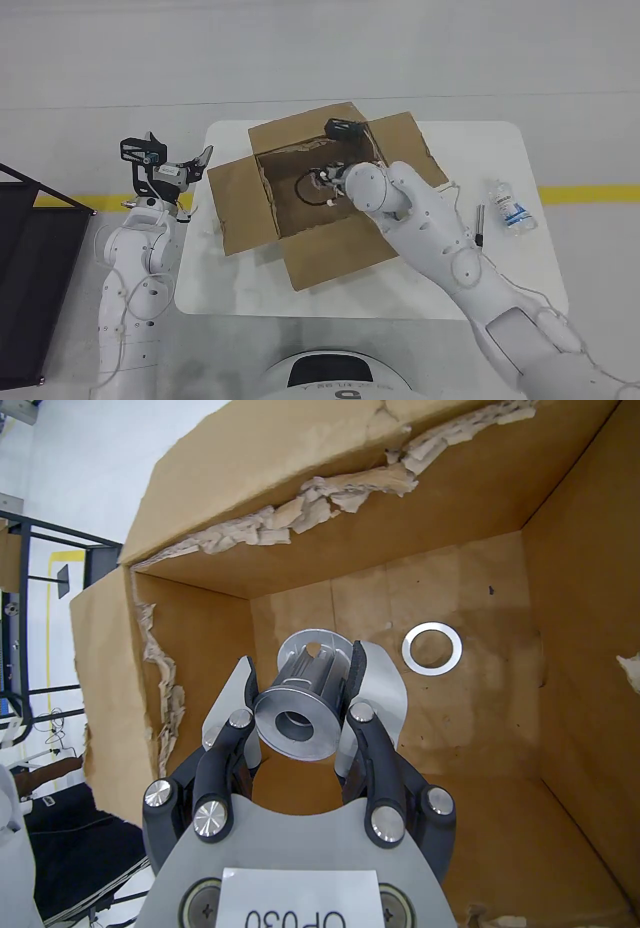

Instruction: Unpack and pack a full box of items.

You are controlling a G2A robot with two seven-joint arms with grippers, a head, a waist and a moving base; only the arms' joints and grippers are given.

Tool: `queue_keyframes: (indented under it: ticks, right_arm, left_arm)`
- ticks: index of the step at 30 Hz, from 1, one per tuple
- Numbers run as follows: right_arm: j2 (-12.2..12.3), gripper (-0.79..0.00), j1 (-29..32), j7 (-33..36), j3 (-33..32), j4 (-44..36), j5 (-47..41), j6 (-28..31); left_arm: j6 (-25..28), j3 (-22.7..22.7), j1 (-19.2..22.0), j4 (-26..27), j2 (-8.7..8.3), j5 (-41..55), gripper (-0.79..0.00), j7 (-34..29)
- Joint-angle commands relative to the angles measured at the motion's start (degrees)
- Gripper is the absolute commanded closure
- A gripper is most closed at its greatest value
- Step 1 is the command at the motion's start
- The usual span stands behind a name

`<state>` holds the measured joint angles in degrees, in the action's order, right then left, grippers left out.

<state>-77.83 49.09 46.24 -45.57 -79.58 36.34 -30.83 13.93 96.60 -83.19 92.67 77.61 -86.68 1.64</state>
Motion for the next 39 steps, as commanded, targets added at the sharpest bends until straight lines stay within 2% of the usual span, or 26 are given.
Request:
queue_keyframes:
  ticks: [1, 8, 16, 18, 20, 23, 25, 27, 28, 29, 34, 36, 39]
  right_arm:
    - [-0.8, 0.000, -1.4, -0.5, 1.7, 3.9, 0.3, -0.6]
    - [-3.5, 0.000, -5.3, 0.4, 6.0, 12.9, -0.3, -2.5]
    - [-5.8, 0.000, -7.6, 2.8, 9.3, 18.6, -0.4, -3.3]
    - [-6.3, -0.086, -8.0, 2.8, 9.7, 19.8, -0.3, -3.5]
    - [-6.7, -0.209, -8.2, 2.7, 9.9, 20.6, -0.5, -3.5]
    - [-7.1, -0.299, -8.5, 2.7, 9.8, 21.2, -0.8, -3.6]
    - [-7.3, -0.320, -8.6, 2.6, 9.2, 21.0, -1.2, -3.7]
    - [-7.1, -0.409, -8.5, 4.4, 7.5, 19.8, -3.9, -1.7]
    - [-6.8, -0.699, -8.5, 4.2, 6.5, 19.1, -4.1, -1.3]
    - [-6.5, -0.785, -8.2, 4.0, 5.8, 18.3, -3.7, -1.0]
    - [-3.9, -0.785, -4.5, 5.1, -1.2, 8.1, -3.2, -0.6]
    - [-2.0, -0.785, -1.0, 6.8, -5.6, -0.1, -1.4, -0.2]
    - [1.3, -0.785, 8.0, 11.8, -15.6, -18.1, 1.4, 1.8]
  left_arm:
    - [0.0, 0.0, 0.0, 0.0, 0.00, 0.0, -0.785, 0.0]
    - [0.0, 0.0, 0.0, 0.0, 0.00, 0.0, -0.785, 0.0]
    - [0.0, 0.0, 0.0, 0.0, 0.00, 0.0, -0.785, 0.0]
    - [0.0, 0.0, 0.0, 0.0, 0.00, 0.0, -0.785, 0.0]
    - [0.0, 0.0, 0.0, 0.0, 0.00, 0.0, -0.785, 0.0]
    - [0.0, 0.0, 0.0, 0.0, 0.00, 0.0, -0.785, 0.0]
    - [0.0, 0.0, 0.0, 0.0, 0.00, 0.0, -0.785, 0.0]
    - [0.0, 0.0, 0.0, 0.0, 0.00, 0.0, -0.785, 0.0]
    - [0.0, 0.0, 0.0, 0.0, 0.00, 0.0, -0.785, 0.0]
    - [0.0, 0.0, 0.0, 0.0, 0.00, 0.0, -0.785, 0.0]
    - [0.0, 0.0, 0.0, 0.0, 0.00, 0.0, -0.785, 0.0]
    - [0.0, 0.0, 0.0, 0.0, 0.00, 0.0, -0.785, 0.0]
    - [0.0, 0.0, 0.0, 0.0, 0.00, 0.0, -0.785, 0.0]
